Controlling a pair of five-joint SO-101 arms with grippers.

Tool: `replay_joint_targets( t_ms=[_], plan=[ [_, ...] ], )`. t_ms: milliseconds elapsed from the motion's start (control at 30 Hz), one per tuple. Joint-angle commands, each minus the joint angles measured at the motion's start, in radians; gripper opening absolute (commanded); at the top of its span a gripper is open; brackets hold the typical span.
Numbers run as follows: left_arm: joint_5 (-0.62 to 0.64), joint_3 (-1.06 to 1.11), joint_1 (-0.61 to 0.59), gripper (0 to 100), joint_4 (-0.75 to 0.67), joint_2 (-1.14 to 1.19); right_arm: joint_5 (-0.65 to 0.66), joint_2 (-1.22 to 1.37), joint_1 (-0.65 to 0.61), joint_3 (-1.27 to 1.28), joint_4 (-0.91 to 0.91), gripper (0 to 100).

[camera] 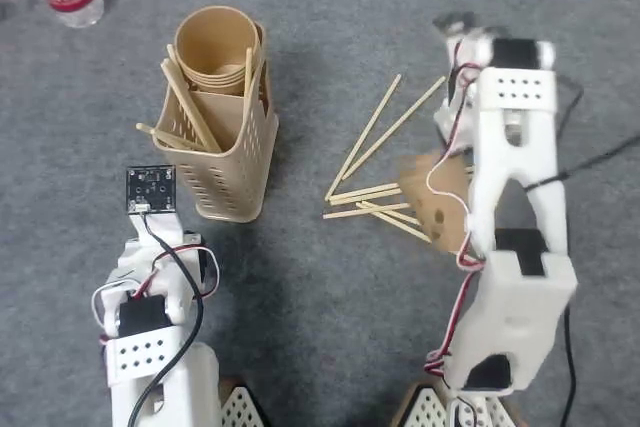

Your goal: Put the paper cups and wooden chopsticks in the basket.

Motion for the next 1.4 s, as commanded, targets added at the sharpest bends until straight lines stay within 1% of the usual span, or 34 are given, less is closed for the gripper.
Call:
replay_joint_targets(
  t_ms=[0,133,233,400,500,567,767,867,967,1033,1133,1367],
  plan=[
    [-0.011,-0.008,-0.003,7,-0.020,-0.011,0.006,-0.170,0.013,-0.161,0.033,0.6],
    [-0.011,-0.007,-0.003,7,-0.018,-0.011,0.005,-0.295,-0.045,-0.261,0.022,0.6],
    [-0.011,-0.005,-0.005,7,-0.017,-0.011,0.005,-0.374,-0.174,-0.328,-0.019,0.6],
    [-0.011,-0.005,-0.005,7,-0.017,-0.011,0.005,-0.464,-0.455,-0.367,-0.160,0.6],
    [-0.011,-0.005,-0.005,7,-0.017,-0.011,-0.040,-0.453,-0.545,-0.365,-0.295,0.6],
    [-0.011,-0.005,-0.005,7,-0.017,-0.011,-0.084,-0.418,-0.562,-0.365,-0.409,0.6],
    [-0.011,-0.005,-0.005,7,-0.017,-0.011,-0.198,-0.263,-0.561,-0.365,-0.725,0.6],
    [-0.011,-0.005,-0.005,7,-0.017,-0.011,-0.256,-0.182,-0.562,-0.367,-0.849,0.6],
    [-0.011,-0.005,-0.005,7,-0.018,-0.011,-0.285,-0.102,-0.568,-0.368,-0.943,0.6],
    [-0.011,-0.005,-0.003,7,-0.020,-0.011,-0.284,-0.042,-0.578,-0.370,-0.978,0.6],
    [-0.011,-0.005,-0.003,7,-0.021,-0.011,-0.284,0.019,-0.584,-0.377,-0.977,0.6],
    [-0.011,-0.005,-0.003,7,-0.021,-0.011,-0.284,0.088,-0.591,-0.419,-0.909,0.6]
  ],
)
